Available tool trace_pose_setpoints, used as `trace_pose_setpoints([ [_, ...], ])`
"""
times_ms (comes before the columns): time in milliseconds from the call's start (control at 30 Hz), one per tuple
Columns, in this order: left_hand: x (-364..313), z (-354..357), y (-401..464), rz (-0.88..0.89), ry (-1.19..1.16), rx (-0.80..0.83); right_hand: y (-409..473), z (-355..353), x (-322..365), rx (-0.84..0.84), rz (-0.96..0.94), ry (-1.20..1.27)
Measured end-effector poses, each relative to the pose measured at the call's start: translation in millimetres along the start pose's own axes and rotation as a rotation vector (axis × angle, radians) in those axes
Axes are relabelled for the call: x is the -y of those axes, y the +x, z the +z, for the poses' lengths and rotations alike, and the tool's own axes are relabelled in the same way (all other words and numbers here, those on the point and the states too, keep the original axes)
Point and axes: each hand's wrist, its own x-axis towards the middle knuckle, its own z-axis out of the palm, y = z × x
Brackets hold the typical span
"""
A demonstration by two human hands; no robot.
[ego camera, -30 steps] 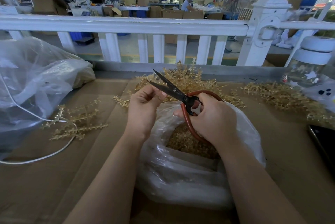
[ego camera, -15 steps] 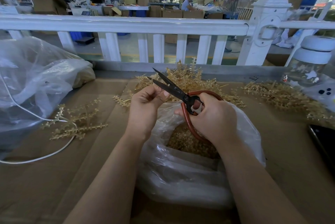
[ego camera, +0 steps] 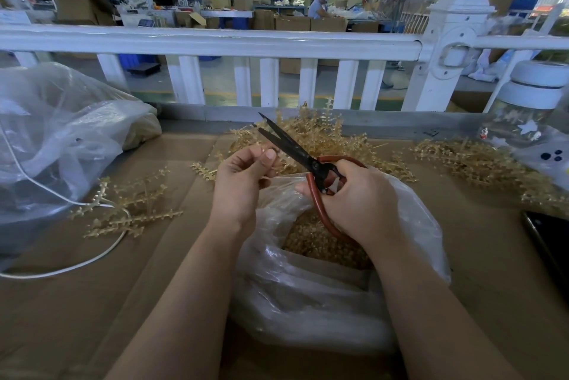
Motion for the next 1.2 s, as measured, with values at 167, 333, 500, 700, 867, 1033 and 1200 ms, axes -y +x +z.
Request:
trace_pose_setpoints([
  [167,-0.7,-0.5,-0.1,-0.069,-0.037,-0.073,0.4,0.1,-0.2,0.157,0.033,-0.046],
  [333,-1.8,-2.9,0.5,-0.107,-0.076,-0.005,1.2,1.7,-0.5,0.128,0.145,0.135],
  [500,4.2,1.7,-2.8,-0.072,0.174,0.181,5.5,2.7,2.7,0.161,0.308,0.557],
  [700,1.7,3.9,-5.2,-0.055,0.172,0.227,6.7,2.3,6.2,0.185,0.293,0.704],
  [867,3.1,3.8,-4.3,-0.070,0.160,0.193,5.8,0.5,6.9,0.144,0.235,0.673],
  [1033,0.6,4.3,-3.1,-0.116,0.045,0.099,5.1,2.7,5.4,0.103,0.180,0.648],
  [1200,1.6,5.5,-2.4,-0.100,0.052,0.042,4.0,7.8,3.2,0.118,0.172,0.547],
])
